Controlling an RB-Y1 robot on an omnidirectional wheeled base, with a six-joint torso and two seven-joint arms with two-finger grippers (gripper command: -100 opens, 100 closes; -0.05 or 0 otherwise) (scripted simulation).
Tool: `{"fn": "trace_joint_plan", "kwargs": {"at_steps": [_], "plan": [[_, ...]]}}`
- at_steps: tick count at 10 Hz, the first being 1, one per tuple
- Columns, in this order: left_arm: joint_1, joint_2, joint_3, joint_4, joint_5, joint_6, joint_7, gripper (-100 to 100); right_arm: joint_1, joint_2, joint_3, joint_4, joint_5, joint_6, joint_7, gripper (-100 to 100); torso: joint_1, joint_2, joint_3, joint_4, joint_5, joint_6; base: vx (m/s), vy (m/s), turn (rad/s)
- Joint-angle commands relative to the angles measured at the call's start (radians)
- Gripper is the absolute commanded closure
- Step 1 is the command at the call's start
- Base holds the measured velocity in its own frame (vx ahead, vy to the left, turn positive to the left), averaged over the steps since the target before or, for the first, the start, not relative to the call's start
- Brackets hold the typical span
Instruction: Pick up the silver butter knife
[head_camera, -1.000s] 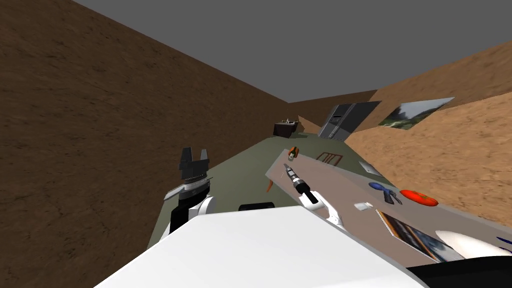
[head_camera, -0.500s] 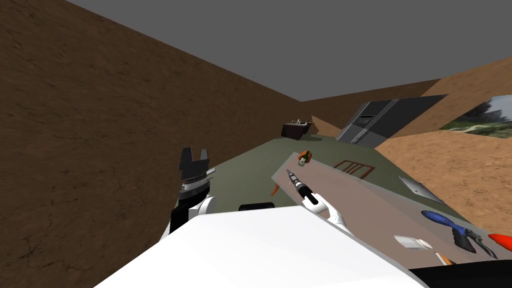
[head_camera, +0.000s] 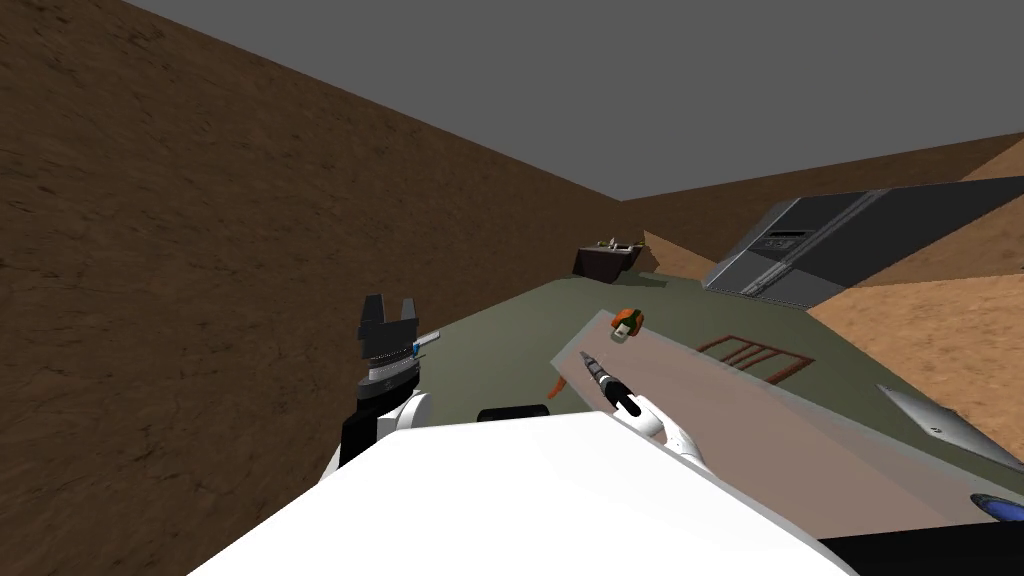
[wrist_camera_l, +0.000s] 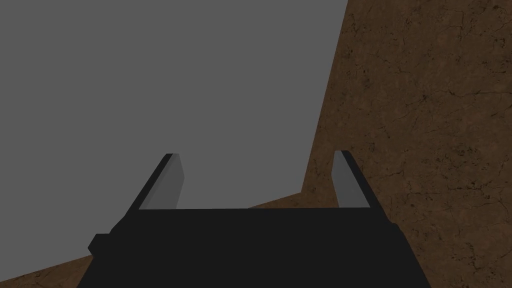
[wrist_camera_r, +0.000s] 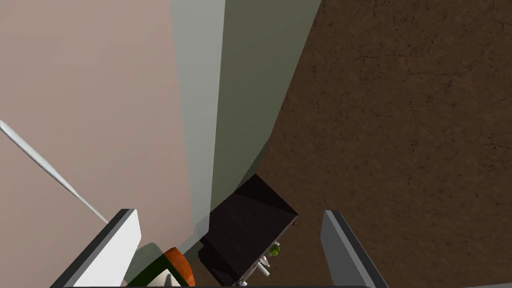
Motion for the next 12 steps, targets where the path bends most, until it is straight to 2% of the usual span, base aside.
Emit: {"fn": "trace_joint_plan", "kwargs": {"at_steps": [1,2,5,7,8,9,10,11,12], "plan": [[0.000,0.000,0.000,0.000,0.000,0.000,0.000,0,-0.002,-0.009,0.006,0.035,0.005,0.016,-0.012,-100,0.000,0.000,0.000,0.000,0.000,0.000,0.056,-0.002,0.120],[0.000,0.000,0.000,0.000,0.000,0.000,0.000,0,-0.008,-0.020,0.018,0.062,0.016,0.040,-0.029,-100,0.000,0.000,0.000,0.000,0.000,0.001,0.062,-0.004,0.213],[0.000,0.000,0.000,0.000,0.000,0.000,0.000,0,-0.014,-0.030,0.030,0.148,0.027,0.065,-0.046,-100,0.000,0.000,0.000,0.000,0.000,0.000,0.058,-0.006,0.112],[0.000,0.000,0.000,0.000,0.000,0.000,0.000,0,-0.023,-0.048,0.055,0.229,0.049,0.111,-0.082,-100,-0.001,0.000,0.000,0.000,0.000,0.000,0.078,-0.013,0.218],[0.000,0.000,0.000,0.000,0.000,0.000,0.000,0,-0.023,-0.048,0.055,0.254,0.049,0.111,-0.082,-100,-0.001,-0.002,-0.001,0.000,0.000,0.000,0.075,-0.024,0.111],[0.000,0.000,0.000,0.000,0.000,0.000,0.000,0,-0.026,-0.056,0.068,0.303,0.060,0.132,-0.100,-100,-0.001,-0.001,-0.001,0.000,0.000,0.001,0.068,-0.027,0.166],[0.000,0.000,0.000,0.000,0.000,0.000,0.000,0,-0.026,-0.056,0.068,0.303,0.060,0.132,-0.100,-100,-0.001,-0.001,0.000,0.000,0.000,0.001,0.048,-0.023,0.073],[0.000,0.000,0.000,0.000,0.000,0.000,0.000,0,-0.029,-0.063,0.081,0.339,0.069,0.153,-0.118,-100,-0.001,0.000,0.000,0.000,0.000,0.001,0.055,-0.019,0.137],[0.000,0.000,0.000,0.000,0.000,0.000,0.000,0,-0.029,-0.063,0.081,0.340,0.069,0.153,-0.118,-100,-0.001,0.000,0.000,0.000,0.000,0.000,0.049,-0.022,0.063]]}}
